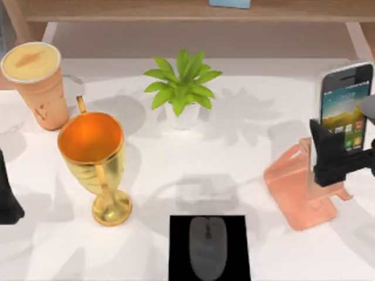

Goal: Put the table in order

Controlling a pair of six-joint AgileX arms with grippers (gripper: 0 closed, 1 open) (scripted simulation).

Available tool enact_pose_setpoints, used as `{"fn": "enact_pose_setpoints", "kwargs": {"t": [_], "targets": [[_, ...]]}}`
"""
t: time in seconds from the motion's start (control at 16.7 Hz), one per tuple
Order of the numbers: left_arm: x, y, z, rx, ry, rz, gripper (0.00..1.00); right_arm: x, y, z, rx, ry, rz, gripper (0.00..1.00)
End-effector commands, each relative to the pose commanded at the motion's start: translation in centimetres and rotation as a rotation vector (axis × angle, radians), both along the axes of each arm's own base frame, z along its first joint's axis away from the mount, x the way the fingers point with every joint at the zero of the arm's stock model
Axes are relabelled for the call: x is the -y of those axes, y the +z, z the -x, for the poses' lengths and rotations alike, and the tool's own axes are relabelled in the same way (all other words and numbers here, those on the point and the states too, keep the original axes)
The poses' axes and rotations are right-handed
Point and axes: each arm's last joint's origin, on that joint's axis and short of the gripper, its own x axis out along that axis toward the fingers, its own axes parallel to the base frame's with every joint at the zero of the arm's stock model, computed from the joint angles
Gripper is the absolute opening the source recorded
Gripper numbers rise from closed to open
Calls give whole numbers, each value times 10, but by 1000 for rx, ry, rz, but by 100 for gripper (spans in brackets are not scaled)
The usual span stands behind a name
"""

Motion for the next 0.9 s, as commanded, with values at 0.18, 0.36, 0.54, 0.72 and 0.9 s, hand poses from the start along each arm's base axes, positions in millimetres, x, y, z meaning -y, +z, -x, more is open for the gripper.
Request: {"fn": "enact_pose_setpoints", "kwargs": {"t": [0.18, 0.36, 0.54, 0.72, 0.9], "targets": [[0, 0, 0, 0, 0, 0, 100, -1, -23, 0, -73, 22, 46, 0], [0, 0, 0, 0, 0, 0, 100, -1, -23, 0, -73, 22, 46, 0], [0, 0, 0, 0, 0, 0, 100, -1, -23, 0, -73, 22, 46, 15], [0, 0, 0, 0, 0, 0, 100, -1, -23, 0, -73, 22, 46, 38], [0, 0, 0, 0, 0, 0, 100, -1, -23, 0, -73, 22, 46, 60]]}}
